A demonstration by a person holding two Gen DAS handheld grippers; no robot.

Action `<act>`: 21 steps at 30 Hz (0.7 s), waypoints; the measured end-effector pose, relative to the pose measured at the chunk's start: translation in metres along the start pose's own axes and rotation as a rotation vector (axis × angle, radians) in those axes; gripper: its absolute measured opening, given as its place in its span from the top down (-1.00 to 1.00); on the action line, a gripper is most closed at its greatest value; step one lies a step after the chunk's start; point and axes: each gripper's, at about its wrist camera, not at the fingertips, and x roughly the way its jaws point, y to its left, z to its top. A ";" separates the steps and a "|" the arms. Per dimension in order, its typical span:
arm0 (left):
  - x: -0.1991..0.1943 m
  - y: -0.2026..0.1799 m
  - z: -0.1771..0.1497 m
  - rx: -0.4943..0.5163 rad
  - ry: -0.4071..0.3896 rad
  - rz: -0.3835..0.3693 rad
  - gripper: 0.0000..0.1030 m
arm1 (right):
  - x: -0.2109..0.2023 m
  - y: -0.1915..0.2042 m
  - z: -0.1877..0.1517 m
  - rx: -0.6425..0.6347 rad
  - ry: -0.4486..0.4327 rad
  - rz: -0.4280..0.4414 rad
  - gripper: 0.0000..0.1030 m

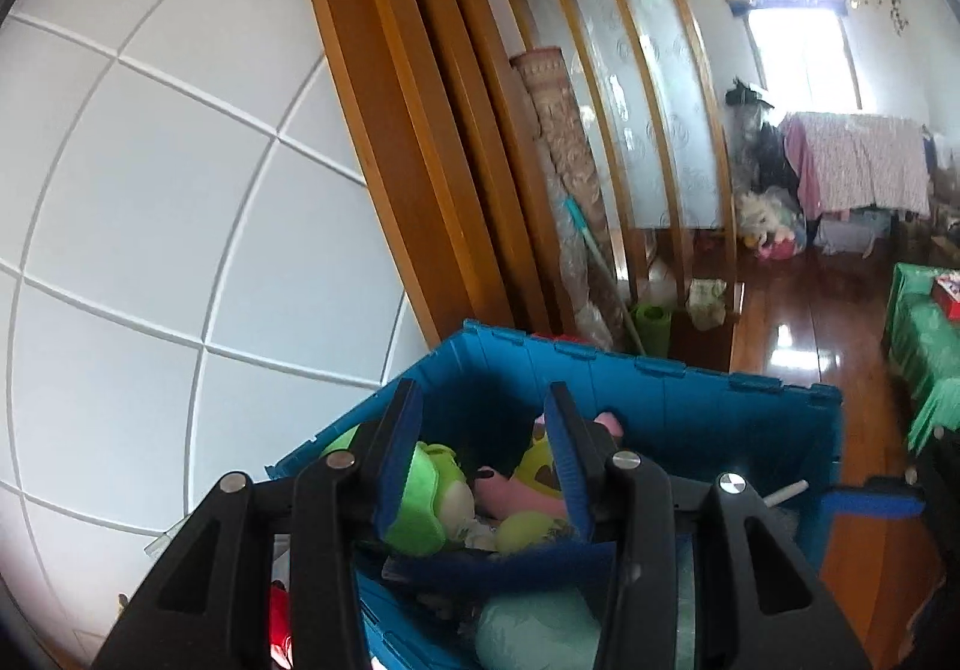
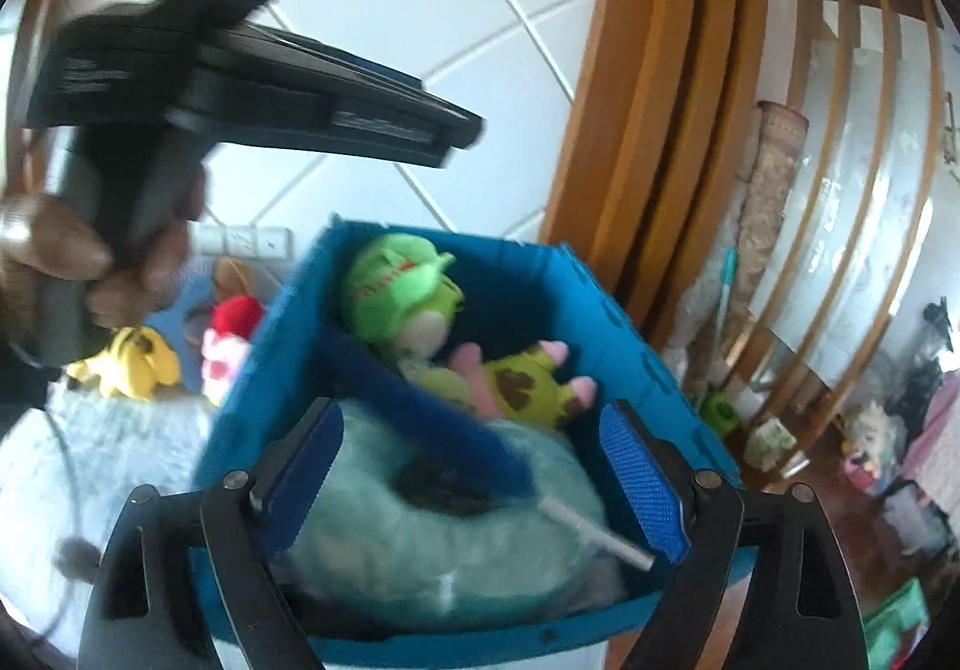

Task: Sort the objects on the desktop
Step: 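Release the feather duster into the crate with the right gripper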

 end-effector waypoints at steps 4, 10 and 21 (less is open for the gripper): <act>-0.022 0.003 -0.017 -0.019 -0.023 -0.003 0.18 | -0.027 0.018 -0.004 0.004 -0.050 0.014 -0.81; -0.059 0.008 -0.045 -0.015 -0.032 0.020 0.18 | -0.064 0.030 -0.014 0.086 -0.119 -0.021 -0.86; -0.124 0.024 -0.103 -0.070 -0.065 0.082 0.17 | -0.112 0.069 -0.024 0.184 -0.189 -0.019 -0.89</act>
